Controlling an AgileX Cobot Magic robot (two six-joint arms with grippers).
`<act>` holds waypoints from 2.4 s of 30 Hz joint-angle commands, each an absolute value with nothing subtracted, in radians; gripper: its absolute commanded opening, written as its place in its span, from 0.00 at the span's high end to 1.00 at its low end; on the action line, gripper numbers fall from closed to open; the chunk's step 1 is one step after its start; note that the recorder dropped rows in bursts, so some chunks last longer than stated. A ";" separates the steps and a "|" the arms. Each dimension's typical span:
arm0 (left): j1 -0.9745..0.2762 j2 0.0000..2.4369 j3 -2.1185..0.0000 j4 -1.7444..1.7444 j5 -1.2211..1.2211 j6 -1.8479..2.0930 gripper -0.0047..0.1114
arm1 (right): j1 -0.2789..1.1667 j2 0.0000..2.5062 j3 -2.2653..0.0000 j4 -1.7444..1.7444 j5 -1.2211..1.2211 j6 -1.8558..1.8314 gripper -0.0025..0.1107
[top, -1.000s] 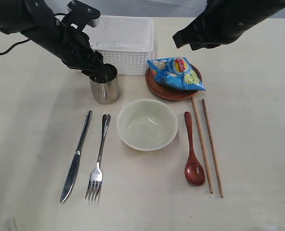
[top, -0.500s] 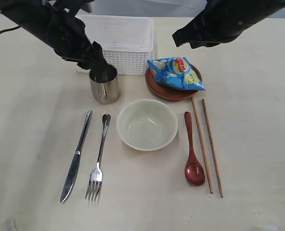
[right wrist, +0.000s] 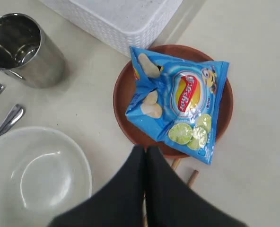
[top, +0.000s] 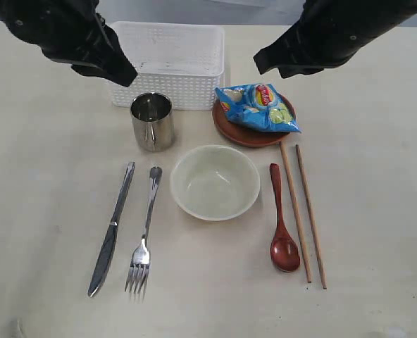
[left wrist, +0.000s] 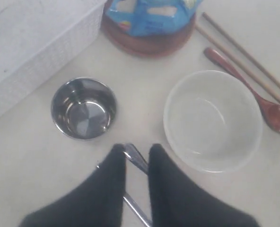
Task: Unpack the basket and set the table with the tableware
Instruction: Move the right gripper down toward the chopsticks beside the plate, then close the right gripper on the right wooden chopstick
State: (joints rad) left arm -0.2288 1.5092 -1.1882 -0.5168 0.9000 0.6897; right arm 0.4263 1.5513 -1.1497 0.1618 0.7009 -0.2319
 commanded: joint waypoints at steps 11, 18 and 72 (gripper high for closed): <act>-0.234 1.342 -0.871 -0.613 0.562 0.545 0.96 | 0.421 1.544 -1.150 0.161 0.740 -0.199 0.98; -0.234 1.342 -0.830 -0.605 0.566 0.545 0.96 | 0.421 1.544 -1.150 0.161 0.724 -0.199 0.98; -0.234 1.342 -0.830 -0.605 0.566 0.545 0.96 | 0.421 1.572 -0.903 -0.107 0.708 0.253 0.42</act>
State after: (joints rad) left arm -0.2288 1.3505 -0.8325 -0.6012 0.5759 0.5505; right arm 0.4263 1.5736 -0.9476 -0.0662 0.7654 0.1916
